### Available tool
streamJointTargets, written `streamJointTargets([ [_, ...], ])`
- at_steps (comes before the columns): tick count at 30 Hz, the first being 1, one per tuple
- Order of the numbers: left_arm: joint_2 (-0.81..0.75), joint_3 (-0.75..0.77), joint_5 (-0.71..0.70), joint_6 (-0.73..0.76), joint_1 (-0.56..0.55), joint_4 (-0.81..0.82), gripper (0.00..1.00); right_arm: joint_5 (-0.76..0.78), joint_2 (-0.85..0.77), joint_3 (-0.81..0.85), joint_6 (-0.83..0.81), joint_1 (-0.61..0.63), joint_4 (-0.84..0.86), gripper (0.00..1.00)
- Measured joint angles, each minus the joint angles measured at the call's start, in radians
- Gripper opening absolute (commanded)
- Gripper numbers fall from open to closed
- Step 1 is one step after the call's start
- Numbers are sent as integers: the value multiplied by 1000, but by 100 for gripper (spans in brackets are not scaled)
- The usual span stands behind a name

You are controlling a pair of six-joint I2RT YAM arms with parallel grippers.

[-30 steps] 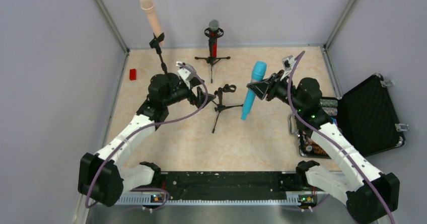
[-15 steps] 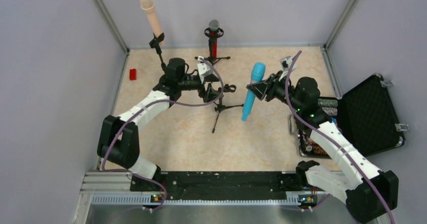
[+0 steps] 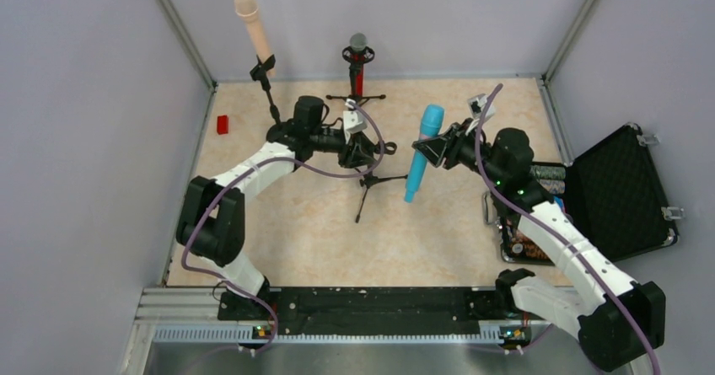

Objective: Attach the microphones to the stand

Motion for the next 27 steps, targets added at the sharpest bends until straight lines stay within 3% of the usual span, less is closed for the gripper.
streamJointTargets([
  [4, 7, 12, 2, 18, 0, -24, 0, 0, 5, 0, 0, 0, 0, 0],
  [14, -48, -31, -55, 22, -28, -32, 0, -5, 5, 49, -36, 0, -31, 0],
  [27, -268, -234, -183, -106, -151, 15, 0, -56, -43, 58, -51, 0, 53, 0],
])
